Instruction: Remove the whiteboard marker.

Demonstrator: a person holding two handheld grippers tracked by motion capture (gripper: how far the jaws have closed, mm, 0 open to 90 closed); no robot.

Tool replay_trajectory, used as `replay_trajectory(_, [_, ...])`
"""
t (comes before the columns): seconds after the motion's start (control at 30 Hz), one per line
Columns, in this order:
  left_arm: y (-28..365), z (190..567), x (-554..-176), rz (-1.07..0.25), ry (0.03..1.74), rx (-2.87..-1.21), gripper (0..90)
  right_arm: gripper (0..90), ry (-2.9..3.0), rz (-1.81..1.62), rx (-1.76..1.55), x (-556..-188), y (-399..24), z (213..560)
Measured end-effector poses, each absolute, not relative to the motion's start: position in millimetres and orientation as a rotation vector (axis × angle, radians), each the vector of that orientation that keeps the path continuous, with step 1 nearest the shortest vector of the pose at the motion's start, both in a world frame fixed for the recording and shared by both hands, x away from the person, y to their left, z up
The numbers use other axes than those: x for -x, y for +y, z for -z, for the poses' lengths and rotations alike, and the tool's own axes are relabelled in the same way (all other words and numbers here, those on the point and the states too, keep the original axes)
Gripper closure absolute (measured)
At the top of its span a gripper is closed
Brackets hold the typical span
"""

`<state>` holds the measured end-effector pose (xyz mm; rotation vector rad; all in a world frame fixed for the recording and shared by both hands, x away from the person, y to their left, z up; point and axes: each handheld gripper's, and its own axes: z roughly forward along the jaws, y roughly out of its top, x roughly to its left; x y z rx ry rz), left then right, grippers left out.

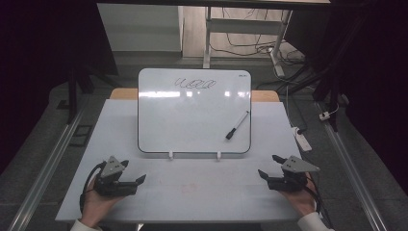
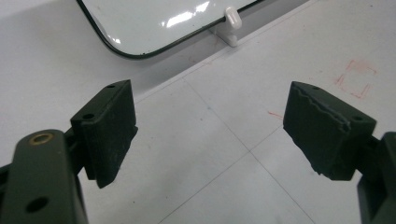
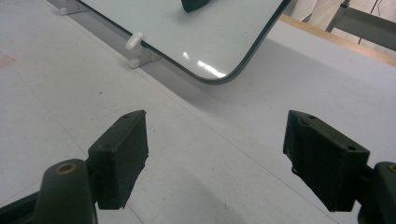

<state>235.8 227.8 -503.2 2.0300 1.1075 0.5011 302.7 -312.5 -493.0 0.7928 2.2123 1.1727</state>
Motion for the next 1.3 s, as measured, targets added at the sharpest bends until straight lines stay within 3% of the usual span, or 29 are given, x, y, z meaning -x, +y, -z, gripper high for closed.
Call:
replay_trajectory(0.5, [225.4,505.0,-237.2,-0.502,1.097,-2.066,19.5,23.0,2.220,-1.098,-0.704,-303.1,-305.4,485.4])
replay_trajectory(0.7, [224.1,506.4,-238.4,-0.495,1.093,-2.079,20.1,31.5,2.243,-1.049,-0.652,-311.0,-292.8,474.2])
replay_trajectory(1.3, [218.8,505.7,-240.4,-0.488,1.030,-2.099,20.7,37.2,1.967,-1.130,-1.110,-355.9,-229.6,446.2])
